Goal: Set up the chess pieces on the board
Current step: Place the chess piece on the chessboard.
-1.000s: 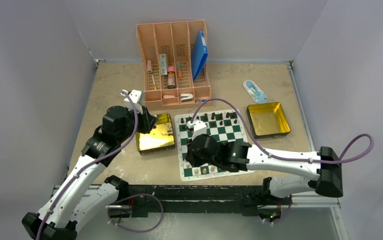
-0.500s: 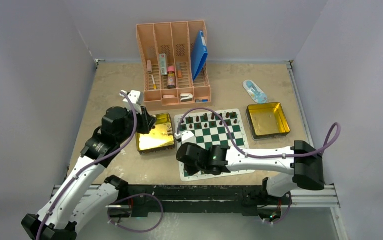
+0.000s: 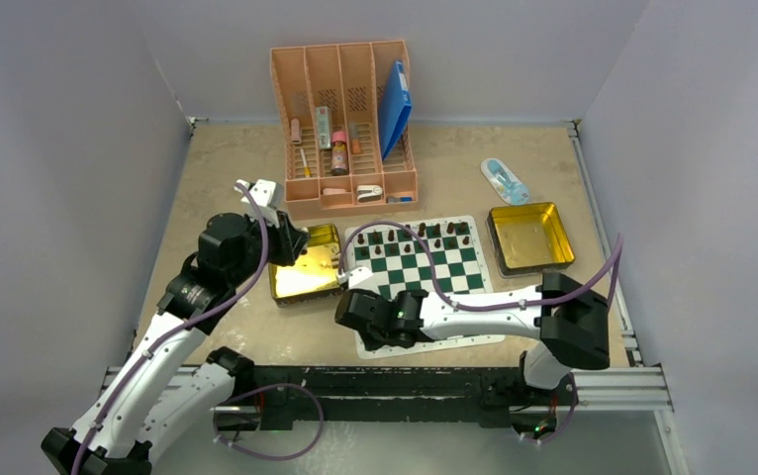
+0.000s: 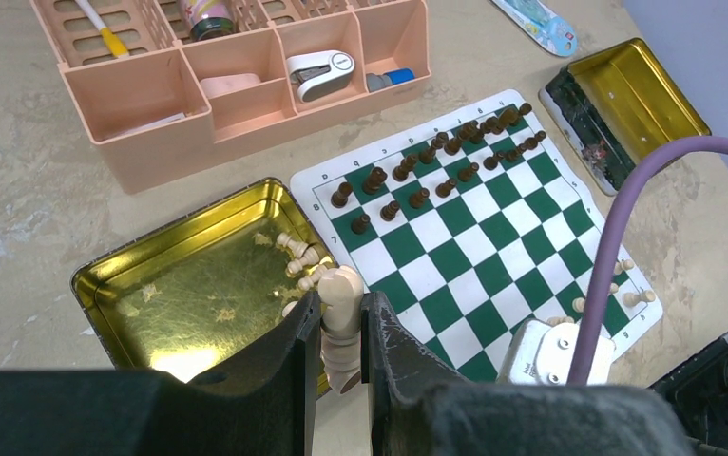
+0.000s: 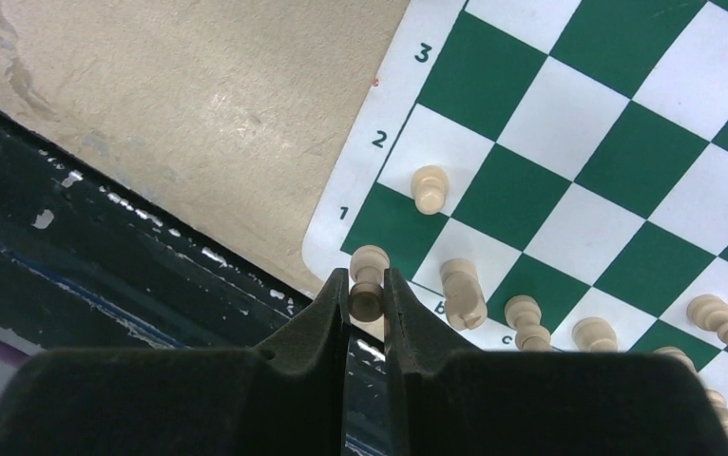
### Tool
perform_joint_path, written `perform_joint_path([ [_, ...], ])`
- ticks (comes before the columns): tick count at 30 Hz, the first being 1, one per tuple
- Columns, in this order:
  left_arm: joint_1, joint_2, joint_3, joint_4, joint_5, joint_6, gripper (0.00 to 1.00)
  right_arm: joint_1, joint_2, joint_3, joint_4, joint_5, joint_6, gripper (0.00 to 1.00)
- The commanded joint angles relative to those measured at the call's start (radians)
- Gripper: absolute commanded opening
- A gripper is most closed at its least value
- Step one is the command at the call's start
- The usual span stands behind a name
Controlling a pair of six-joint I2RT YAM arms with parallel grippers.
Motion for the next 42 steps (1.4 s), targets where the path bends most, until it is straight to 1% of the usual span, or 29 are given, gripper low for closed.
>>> perform_joint_path([
  [1,0.002,-0.013,-0.002,0.025,0.010,0.002,0.02,0.006,0.017,0.053,-0.036,0.029,0.010,0.14],
  [19,0.002,-0.008,0.002,0.020,0.018,0.013,0.03,0.008,0.113,0.080,-0.079,0.056,0.012,0.18],
  [23,0.002,-0.008,0.001,0.020,0.018,0.013,0.03,0.007,0.107,0.068,-0.071,0.056,0.017,0.21],
  [27,0.002,-0.008,0.001,0.021,0.019,0.010,0.03,0.008,0.089,0.066,-0.065,0.063,0.024,0.18],
  [37,0.002,-0.006,0.003,0.020,0.019,0.012,0.03,0.007,0.075,0.057,-0.074,0.046,0.029,0.18],
  [42,0.002,-0.008,0.002,0.017,0.018,0.010,0.03,0.007,0.072,0.070,-0.073,0.066,0.028,0.18],
])
